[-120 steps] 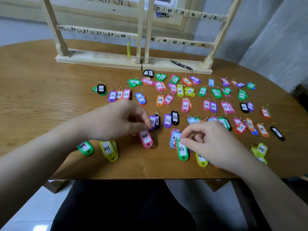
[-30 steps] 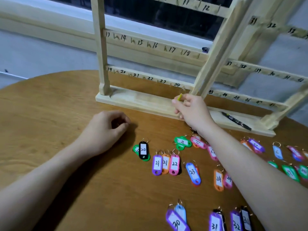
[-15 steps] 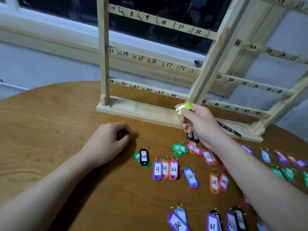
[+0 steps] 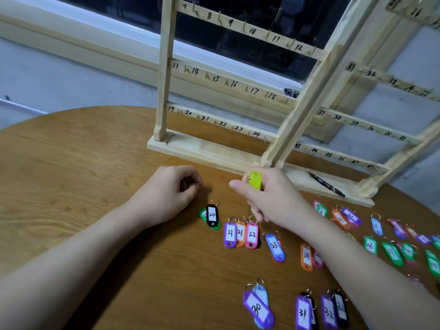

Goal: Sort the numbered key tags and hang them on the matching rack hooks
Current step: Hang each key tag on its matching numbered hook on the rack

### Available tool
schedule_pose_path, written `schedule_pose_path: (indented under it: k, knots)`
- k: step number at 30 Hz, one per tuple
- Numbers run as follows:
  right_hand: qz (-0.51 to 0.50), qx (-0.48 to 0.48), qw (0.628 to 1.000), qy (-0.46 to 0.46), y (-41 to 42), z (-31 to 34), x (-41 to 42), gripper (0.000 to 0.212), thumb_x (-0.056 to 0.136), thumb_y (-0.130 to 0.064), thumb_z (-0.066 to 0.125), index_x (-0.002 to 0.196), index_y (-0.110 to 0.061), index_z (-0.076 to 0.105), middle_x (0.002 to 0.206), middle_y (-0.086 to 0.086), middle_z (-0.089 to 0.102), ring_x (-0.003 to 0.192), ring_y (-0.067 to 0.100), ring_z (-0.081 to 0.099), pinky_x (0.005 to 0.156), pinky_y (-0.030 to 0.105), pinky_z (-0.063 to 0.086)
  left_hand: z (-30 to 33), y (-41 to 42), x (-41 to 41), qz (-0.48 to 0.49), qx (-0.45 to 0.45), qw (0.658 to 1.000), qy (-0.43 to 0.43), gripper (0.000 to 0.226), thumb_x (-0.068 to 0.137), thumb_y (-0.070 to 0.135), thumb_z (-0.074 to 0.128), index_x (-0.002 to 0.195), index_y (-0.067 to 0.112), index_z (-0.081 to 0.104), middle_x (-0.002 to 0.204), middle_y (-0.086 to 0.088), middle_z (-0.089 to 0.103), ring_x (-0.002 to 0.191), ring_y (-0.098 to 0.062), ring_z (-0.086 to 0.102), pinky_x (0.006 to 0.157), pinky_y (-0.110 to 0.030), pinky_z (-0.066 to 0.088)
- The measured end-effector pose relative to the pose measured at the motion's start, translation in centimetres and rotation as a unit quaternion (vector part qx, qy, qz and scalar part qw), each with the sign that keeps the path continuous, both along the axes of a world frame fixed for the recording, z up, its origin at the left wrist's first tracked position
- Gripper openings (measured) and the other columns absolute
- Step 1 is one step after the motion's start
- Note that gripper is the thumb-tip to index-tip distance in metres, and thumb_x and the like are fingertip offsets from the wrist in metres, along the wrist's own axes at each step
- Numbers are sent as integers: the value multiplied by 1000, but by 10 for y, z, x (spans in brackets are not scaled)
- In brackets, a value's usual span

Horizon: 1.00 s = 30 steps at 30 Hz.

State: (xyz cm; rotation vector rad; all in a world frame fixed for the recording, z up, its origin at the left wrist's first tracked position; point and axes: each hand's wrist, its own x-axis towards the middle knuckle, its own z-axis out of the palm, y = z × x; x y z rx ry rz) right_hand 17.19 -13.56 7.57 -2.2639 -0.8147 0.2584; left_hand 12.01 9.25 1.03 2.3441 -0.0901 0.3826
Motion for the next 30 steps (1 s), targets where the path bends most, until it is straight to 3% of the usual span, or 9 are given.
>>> schedule_pose_path:
  k: [2, 6, 9, 12, 16, 18, 24, 28, 30]
  knots:
    - [20, -30, 999, -17, 4, -3, -5, 38, 104, -38, 51, 80, -10, 56, 54, 3, 58, 42, 16, 54, 56, 35, 52, 3, -4, -4, -12, -13, 1000, -16, 12, 92, 17, 66, 93, 27, 72, 78, 16, 67, 78, 2, 60, 66, -10, 40]
    - [23, -118, 992, -46, 12, -9, -10, 40, 107, -45, 38, 82, -17, 52, 60, -6, 43, 54, 13, 43, 61, 43, 41, 7, -9, -9, -30, -24, 999, -35, 13, 93, 15, 66, 95, 25, 73, 80, 15, 68, 78, -2, 61, 66, -9, 40]
    - [5, -141, 990, 15, 15, -11, -11, 48, 101, -60, 37, 91, -15, 50, 67, -5, 42, 58, 10, 39, 62, 38, 35, 8, -7, -10, -27, -31, 998, -40, 13, 92, 14, 66, 94, 25, 73, 78, 16, 67, 76, -1, 60, 65, -10, 40]
    - [15, -99, 990, 102, 16, -13, -16, 49, 94, -72, 32, 95, -27, 51, 72, -4, 39, 63, 14, 37, 67, 39, 34, 8, -6, -9, -24, -46, 998, -39, 13, 93, 15, 65, 92, 26, 73, 77, 14, 67, 75, -2, 60, 65, -11, 41]
    - [38, -44, 995, 86, 16, -13, -20, 20, 109, -38, 33, 103, -30, 50, 71, -3, 40, 52, 7, 33, 54, 32, 33, 9, -7, -9, -30, -69, 997, -35, 15, 95, 16, 63, 90, 28, 72, 79, 14, 69, 79, -2, 61, 68, -12, 42]
    - [42, -33, 996, 70, 17, -13, -21, 16, 110, -31, 33, 106, -32, 48, 72, -5, 44, 53, 7, 35, 54, 31, 35, 10, -8, -9, -32, -74, 996, -34, 17, 96, 18, 62, 90, 30, 71, 78, 16, 68, 78, -3, 61, 68, -13, 42]
    - [26, 6, 993, 116, 23, -13, -21, 17, 110, -20, 32, 103, -26, 46, 71, -3, 48, 54, 10, 37, 55, 27, 35, 13, -10, -11, -58, -97, 994, -15, 16, 99, 22, 61, 88, 28, 71, 75, 12, 68, 73, -7, 61, 68, -21, 46]
    - [19, 39, 982, 186, 21, -14, -19, 26, 104, -5, 30, 108, -22, 50, 72, -2, 43, 54, 11, 32, 48, 22, 28, 21, -14, -16, -109, -156, 982, 18, 25, 101, 29, 58, 79, 23, 69, 67, 10, 65, 60, -3, 52, 61, -16, 40]
    - [20, 33, 980, 194, 21, -15, -19, 30, 101, -3, 30, 110, -23, 51, 72, -3, 43, 54, 11, 31, 48, 23, 28, 20, -14, -15, -122, -178, 976, 23, 20, 98, 33, 62, 86, 22, 72, 74, 4, 70, 66, -10, 61, 67, -23, 49]
